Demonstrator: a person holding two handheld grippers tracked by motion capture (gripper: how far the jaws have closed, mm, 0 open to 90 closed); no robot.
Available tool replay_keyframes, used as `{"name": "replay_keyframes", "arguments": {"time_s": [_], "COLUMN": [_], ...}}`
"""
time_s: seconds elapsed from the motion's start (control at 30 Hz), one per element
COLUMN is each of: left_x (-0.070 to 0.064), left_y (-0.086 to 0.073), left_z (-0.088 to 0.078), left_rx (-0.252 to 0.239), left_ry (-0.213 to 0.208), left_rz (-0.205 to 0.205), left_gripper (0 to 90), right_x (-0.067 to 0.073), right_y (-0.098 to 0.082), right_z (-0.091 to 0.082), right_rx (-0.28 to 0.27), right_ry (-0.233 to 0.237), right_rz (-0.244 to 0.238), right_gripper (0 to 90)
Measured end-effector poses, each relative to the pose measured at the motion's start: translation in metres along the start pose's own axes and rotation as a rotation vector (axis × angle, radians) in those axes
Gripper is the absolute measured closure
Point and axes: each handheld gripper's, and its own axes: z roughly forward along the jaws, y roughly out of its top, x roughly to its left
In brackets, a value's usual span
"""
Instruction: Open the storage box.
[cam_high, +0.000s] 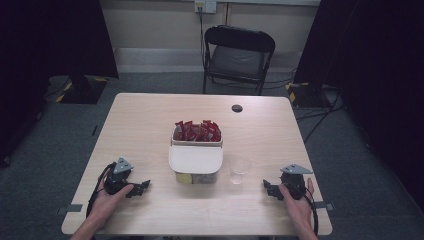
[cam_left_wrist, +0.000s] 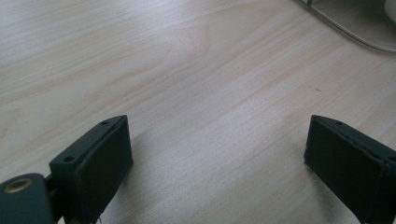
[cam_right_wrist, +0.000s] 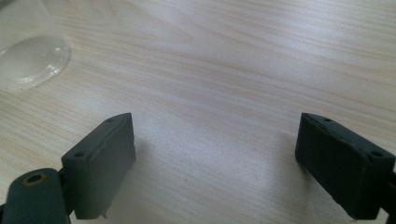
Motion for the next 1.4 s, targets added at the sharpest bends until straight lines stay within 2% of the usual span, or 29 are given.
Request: {"name": "replay_keyframes", "arguments": {"time_s": [0.07,0.17,0.27,0.4,0.47,0.57,0.67,0.77,0.87,0.93,1.03,1.07,1.27,1.33,1.4], "left_x": [-0.001,0.0,0.0,0.001,0.0,-0.001,-0.002,-0.004,-0.008,-0.01,-0.014,-0.016,-0.025,-0.028,-0.03], "left_y": [0.0,0.0,0.001,0.002,0.002,0.004,0.006,0.009,0.012,0.014,0.018,0.02,0.029,0.032,0.034], "left_z": [0.0,0.0,-0.001,-0.003,-0.004,-0.007,-0.009,-0.011,-0.011,-0.011,-0.011,-0.012,-0.013,-0.012,-0.013], "left_rx": [-0.003,-0.002,-0.01,-0.009,-0.004,-0.014,-0.029,-0.029,-0.041,-0.04,-0.052,-0.055,-0.082,-0.079,-0.083], "left_ry": [0.0,0.004,0.013,-0.01,-0.015,-0.045,-0.054,-0.058,-0.083,-0.082,-0.098,-0.101,-0.137,-0.143,-0.168], "left_rz": [-0.011,-0.006,-0.012,-0.045,-0.047,-0.073,-0.073,-0.056,-0.069,-0.052,-0.055,-0.043,-0.033,-0.015,-0.019], "left_gripper": [7.2,7.8,14.0,15.5,16.3,16.7,16.7,16.6,16.6,16.7,17.2,17.2,17.2,17.2,17.1], "right_x": [0.0,0.0,0.0,0.0,0.0,0.0,0.0,0.0,0.0,0.0,0.0,0.0,0.0,0.0,0.0], "right_y": [0.0,0.0,0.0,0.0,0.0,-0.001,-0.001,-0.001,-0.001,-0.001,-0.001,-0.001,-0.001,-0.001,-0.001], "right_z": [0.0,0.0,0.0,0.0,0.0,-0.001,-0.001,-0.001,-0.001,-0.001,-0.001,-0.001,-0.001,-0.001,-0.001], "right_rx": [0.0,-0.001,0.0,0.0,0.0,-0.001,-0.001,-0.001,-0.001,0.0,0.0,0.0,-0.001,-0.001,-0.001], "right_ry": [0.0,-0.001,0.0,0.0,-0.002,0.002,0.003,0.005,0.006,0.008,0.008,0.008,0.008,0.008,0.008], "right_rz": [0.0,0.0,0.0,0.0,-0.001,-0.004,-0.004,-0.006,-0.006,-0.007,-0.007,-0.006,-0.007,-0.007,-0.007], "right_gripper": [11.5,11.4,11.5,11.5,11.5,11.5,11.5,11.5,11.5,11.5,11.6,11.5,11.5,11.5,11.5]}}
